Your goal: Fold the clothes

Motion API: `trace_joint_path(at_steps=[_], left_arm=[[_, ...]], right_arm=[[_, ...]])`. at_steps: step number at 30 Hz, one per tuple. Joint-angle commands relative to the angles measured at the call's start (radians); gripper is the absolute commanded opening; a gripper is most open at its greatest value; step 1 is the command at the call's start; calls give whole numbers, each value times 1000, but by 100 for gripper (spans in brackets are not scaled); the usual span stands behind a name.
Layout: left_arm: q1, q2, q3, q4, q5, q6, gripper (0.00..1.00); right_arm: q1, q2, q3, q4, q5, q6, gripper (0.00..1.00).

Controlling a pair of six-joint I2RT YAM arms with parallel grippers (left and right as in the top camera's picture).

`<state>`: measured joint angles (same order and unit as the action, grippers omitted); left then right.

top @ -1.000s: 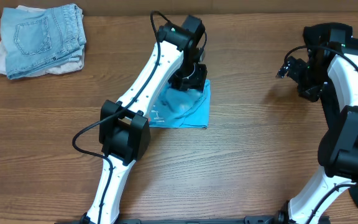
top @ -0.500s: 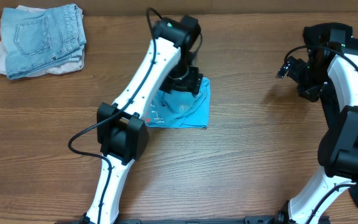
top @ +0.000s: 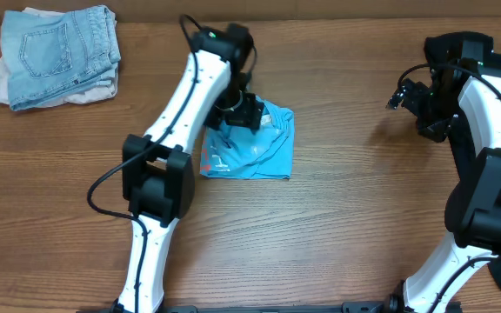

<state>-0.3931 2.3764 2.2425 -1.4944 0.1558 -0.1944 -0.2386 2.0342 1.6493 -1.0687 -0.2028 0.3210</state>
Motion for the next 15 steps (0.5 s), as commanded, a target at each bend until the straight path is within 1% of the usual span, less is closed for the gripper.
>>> trace_joint_path(at_steps=[1, 5, 7, 9, 11, 12, 13, 14, 15], left_arm=[[-44, -23, -37, 38, 36, 42, 90], [-71, -23, -66, 73, -5, 37, 89], [-73, -22, -79, 77, -10, 37, 84], [-73, -22, -84, 75, -10, 37, 71], [-72, -23, -82, 71, -17, 38, 42], [-72, -23, -73, 63, -18, 37, 26], [-72, -23, -61, 51, -17, 37, 13], [-72, -23, -43, 36, -17, 37, 4], [-72, -23, -27, 23, -16, 37, 4]], right_arm=[[3, -29, 20, 3, -1, 8, 100], [3, -29, 20, 3, -1, 8, 100], [3, -29, 20, 3, -1, 8, 100], [3, -29, 20, 3, -1, 8, 100], [3, -29, 20, 3, -1, 8, 100], [3, -29, 20, 3, -1, 8, 100], [3, -29, 20, 3, -1, 8, 100], [3, -29, 20, 3, -1, 8, 100], [3, -29, 20, 3, -1, 8, 100]])
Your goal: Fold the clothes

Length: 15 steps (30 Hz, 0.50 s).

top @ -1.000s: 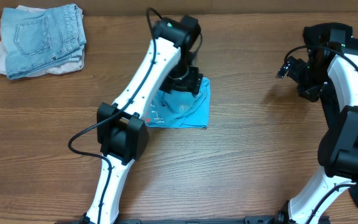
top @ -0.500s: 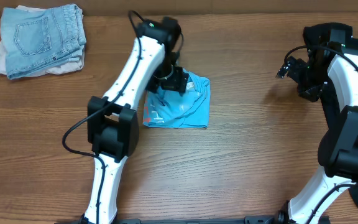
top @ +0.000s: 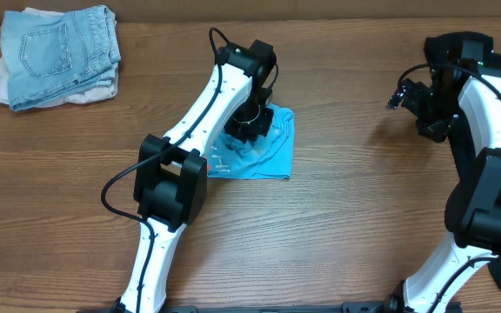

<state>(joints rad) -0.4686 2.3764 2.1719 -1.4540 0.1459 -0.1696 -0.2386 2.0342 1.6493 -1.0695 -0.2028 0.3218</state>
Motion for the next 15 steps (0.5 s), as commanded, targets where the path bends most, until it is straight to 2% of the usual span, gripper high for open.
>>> trace_joint_path(at_steps=[1, 6, 15], left_arm=[[0, -23, 67, -39, 1, 13, 4], [-32, -23, 174, -134, 32, 13, 4], [-151, -23, 163, -162, 73, 12, 5]], right_arm=[[3, -29, 20, 4, -1, 7, 100], [3, -29, 20, 4, -1, 7, 100], [3, -29, 20, 3, -1, 7, 100]])
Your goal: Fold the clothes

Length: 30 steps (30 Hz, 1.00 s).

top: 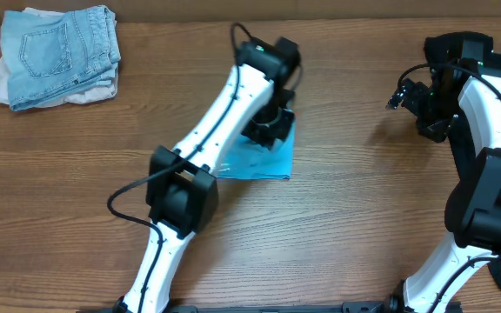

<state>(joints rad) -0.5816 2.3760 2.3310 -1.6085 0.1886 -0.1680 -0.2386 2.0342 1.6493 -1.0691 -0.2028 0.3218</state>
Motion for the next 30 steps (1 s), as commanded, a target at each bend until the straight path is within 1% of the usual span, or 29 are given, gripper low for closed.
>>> trace_joint_path(at_steps=[1, 6, 7, 8, 9, 11, 12, 13, 14, 18, 21, 22, 23, 27, 30], left_arm=[[-50, -22, 4, -8, 31, 11, 6], [-105, -22, 4, -18, 40, 11, 9], [-113, -22, 4, -18, 42, 11, 14], [-121, -22, 4, -18, 41, 11, 23], [-128, -22, 4, -18, 41, 12, 37], [-141, -22, 4, -18, 41, 16, 44], [-146, -22, 4, -18, 41, 20, 50], [-151, -22, 4, -18, 41, 32, 61], [-152, -22, 4, -16, 40, 42, 69], [-138, -22, 19, 0, 26, 29, 70], [-100, -22, 45, 25, -45, -53, 72], [-84, -22, 47, 43, -64, -76, 74], [-61, -22, 47, 67, -68, -93, 75], [16, -21, 31, 150, -51, -172, 73], [57, -21, 6, 193, 18, -200, 73]], right_arm=[[3, -29, 20, 3, -1, 7, 100], [3, -29, 20, 3, -1, 7, 100], [3, -29, 20, 3, -1, 7, 100], [3, -29, 20, 3, -1, 7, 100], [3, -29, 20, 3, -1, 7, 100], [3, -29, 20, 3, -1, 7, 100], [3, -29, 20, 3, -1, 7, 100], [3, -29, 20, 3, -1, 7, 100], [3, -29, 20, 3, 0, 7, 100], [3, -29, 20, 3, -1, 7, 100], [3, -29, 20, 3, -1, 7, 100], [3, -29, 20, 3, -1, 7, 100], [3, -29, 20, 3, -1, 7, 100], [3, -29, 20, 3, -1, 7, 100], [3, -29, 20, 3, -1, 7, 100]])
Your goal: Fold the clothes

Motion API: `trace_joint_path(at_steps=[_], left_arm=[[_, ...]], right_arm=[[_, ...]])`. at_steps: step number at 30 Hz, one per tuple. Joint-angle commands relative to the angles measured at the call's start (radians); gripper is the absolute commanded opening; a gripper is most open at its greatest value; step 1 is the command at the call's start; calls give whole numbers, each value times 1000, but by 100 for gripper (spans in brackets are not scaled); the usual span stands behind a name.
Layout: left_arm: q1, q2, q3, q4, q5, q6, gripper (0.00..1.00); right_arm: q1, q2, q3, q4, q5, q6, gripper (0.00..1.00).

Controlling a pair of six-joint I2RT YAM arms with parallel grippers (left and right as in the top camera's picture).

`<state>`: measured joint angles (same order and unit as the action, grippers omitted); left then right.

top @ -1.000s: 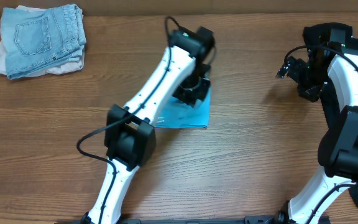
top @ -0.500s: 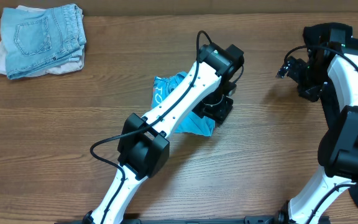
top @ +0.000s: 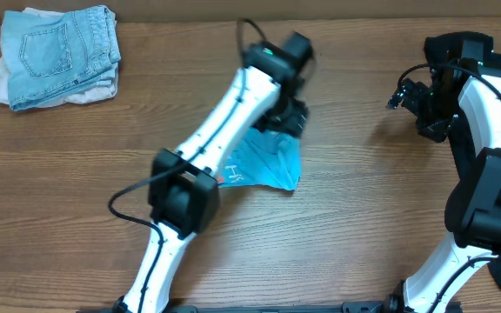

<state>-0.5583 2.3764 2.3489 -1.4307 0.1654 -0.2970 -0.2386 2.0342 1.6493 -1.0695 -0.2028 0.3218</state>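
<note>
A blue garment [top: 263, 167] with white print lies bunched in a rough triangle at mid-table in the overhead view. Its upper part runs up under my left gripper [top: 287, 120], which hangs over the cloth's top right end and appears shut on it; the fingers themselves are hidden beneath the wrist. My right gripper [top: 397, 97] is held off the table at the far right, well apart from the garment, and too small to read as open or shut.
A folded stack with blue jeans [top: 57, 50] on top of pale cloth rests at the back left corner. The wooden table [top: 364, 226] ends at its back edge along the frame's top. A dark object sits by the right arm's base.
My left gripper has shifted right and a little toward the back. The blue garment has changed from a flat square to a drawn-up triangle and sits slightly farther right and nearer the front.
My left gripper was on the folded garment's upper left part. At each later moment it stood farther right across the cloth, covering more of it. Now it is past the top right corner and the cloth is pulled out of its square shape. The right arm stayed still.
</note>
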Motion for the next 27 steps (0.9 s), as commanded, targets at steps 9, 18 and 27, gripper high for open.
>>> trace_joint_path(at_steps=[9, 18, 27], left_arm=[[45, -22, -121, 203, 114, -139, 76], [44, -22, -220, 323, 146, -209, 74], [43, -20, -228, 427, 86, -233, 73]], right_arm=[[3, -29, 20, 4, -1, 7, 100], [3, -29, 20, 3, -1, 7, 100], [3, -29, 20, 4, -1, 7, 100]])
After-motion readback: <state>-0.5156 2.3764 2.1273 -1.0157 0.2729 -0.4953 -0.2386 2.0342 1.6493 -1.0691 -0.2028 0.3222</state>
